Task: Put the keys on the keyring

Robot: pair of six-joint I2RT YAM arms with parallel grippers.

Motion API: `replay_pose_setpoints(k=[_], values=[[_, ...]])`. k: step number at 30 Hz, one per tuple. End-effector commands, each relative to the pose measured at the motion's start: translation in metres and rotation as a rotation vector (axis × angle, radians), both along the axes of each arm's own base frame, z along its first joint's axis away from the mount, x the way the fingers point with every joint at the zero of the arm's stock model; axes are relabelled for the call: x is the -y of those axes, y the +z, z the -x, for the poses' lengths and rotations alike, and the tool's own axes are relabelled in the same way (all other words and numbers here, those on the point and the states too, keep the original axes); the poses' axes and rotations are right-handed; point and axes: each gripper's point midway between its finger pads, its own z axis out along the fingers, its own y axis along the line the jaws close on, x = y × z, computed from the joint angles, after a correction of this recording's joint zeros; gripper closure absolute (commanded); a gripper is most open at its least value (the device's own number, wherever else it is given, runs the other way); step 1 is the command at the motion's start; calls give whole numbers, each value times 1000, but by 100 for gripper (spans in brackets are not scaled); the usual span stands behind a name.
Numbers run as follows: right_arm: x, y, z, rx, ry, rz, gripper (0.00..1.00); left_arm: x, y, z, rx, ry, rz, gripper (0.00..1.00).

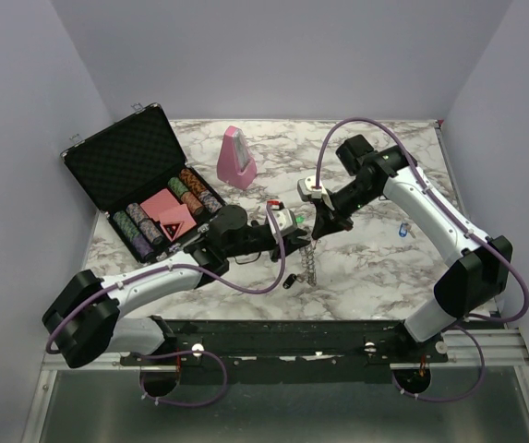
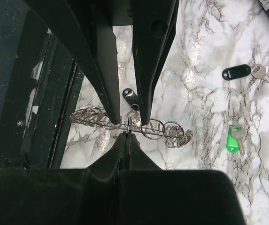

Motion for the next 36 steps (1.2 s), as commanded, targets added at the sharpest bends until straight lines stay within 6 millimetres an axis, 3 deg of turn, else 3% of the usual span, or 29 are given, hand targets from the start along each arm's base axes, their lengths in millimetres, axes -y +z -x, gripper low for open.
replay_pose_setpoints(k=[1, 7, 10, 15, 19, 23, 26, 31, 36], values=[[-2, 8, 14, -56, 26, -25, 100, 6, 5, -5, 14, 2, -8, 66], [-2, 7, 15, -64, 30, -25, 100, 8, 7, -2, 7, -23, -8, 81], [-3, 7, 15, -64, 31, -27, 100, 9, 6, 0, -4, -32, -12, 100], [-4, 8, 16, -71, 20, -32, 98, 5, 8, -2, -41, 7, 5, 100], [-10, 10, 25, -126, 22, -90, 79, -3, 22, -1, -56, 62, 111, 100], [-14, 11, 34, -198, 25, -150, 66, -10, 36, 6, -74, 70, 223, 100], [-14, 24, 35, -228, 23, -214, 60, -18, 43, 9, -97, 92, 321, 100], [-8, 51, 24, -249, -37, -349, 57, -31, 53, 13, -124, 118, 479, 100], [-5, 59, 10, -298, -116, -447, 58, -36, 62, 14, -151, 112, 589, 100]])
